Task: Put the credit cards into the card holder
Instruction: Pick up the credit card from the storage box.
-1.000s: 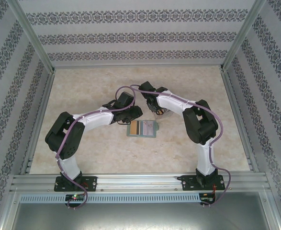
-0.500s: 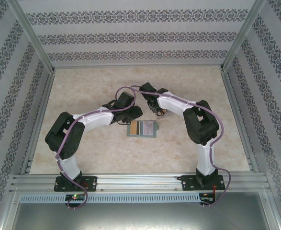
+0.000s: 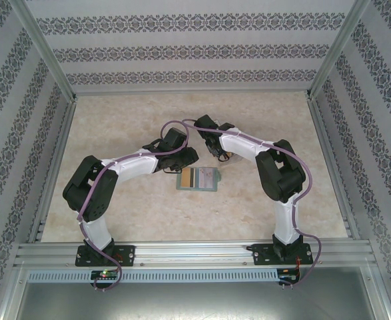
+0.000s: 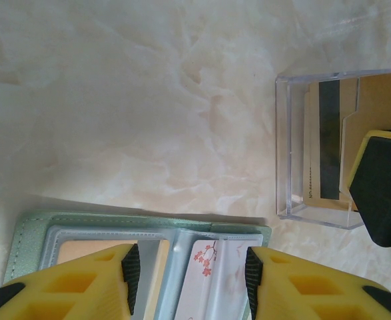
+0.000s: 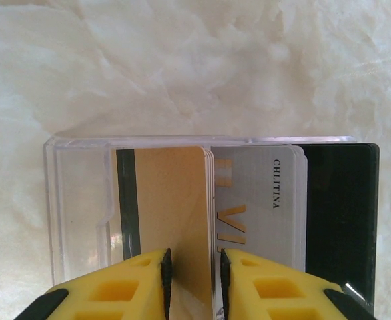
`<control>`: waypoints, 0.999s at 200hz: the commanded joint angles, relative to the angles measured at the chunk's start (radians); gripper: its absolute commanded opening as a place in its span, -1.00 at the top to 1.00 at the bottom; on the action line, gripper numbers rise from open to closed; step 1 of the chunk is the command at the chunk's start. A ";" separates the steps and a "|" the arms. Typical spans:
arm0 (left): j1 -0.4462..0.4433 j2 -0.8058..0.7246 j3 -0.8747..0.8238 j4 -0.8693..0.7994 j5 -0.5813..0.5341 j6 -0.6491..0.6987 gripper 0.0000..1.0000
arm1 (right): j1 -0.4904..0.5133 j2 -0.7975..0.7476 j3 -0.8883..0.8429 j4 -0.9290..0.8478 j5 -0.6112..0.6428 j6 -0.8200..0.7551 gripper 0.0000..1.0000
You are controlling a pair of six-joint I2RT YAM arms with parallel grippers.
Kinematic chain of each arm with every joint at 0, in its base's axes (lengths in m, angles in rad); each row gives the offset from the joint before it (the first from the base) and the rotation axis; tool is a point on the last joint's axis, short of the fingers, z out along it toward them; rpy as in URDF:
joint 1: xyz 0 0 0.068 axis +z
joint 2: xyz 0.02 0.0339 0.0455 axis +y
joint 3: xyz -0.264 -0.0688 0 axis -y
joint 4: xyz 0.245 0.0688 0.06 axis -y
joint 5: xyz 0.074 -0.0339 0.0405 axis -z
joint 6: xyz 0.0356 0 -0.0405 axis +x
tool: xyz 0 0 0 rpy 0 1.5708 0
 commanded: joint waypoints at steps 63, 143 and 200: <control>0.008 -0.014 0.013 0.016 -0.001 -0.018 0.04 | -0.011 -0.052 -0.023 0.008 0.033 -0.008 0.49; 0.008 -0.009 0.013 0.023 0.008 -0.018 0.05 | -0.013 -0.066 -0.029 0.004 0.031 -0.009 0.64; 0.007 -0.013 0.012 0.020 0.007 -0.019 0.05 | -0.011 -0.121 -0.028 -0.029 -0.052 0.028 0.77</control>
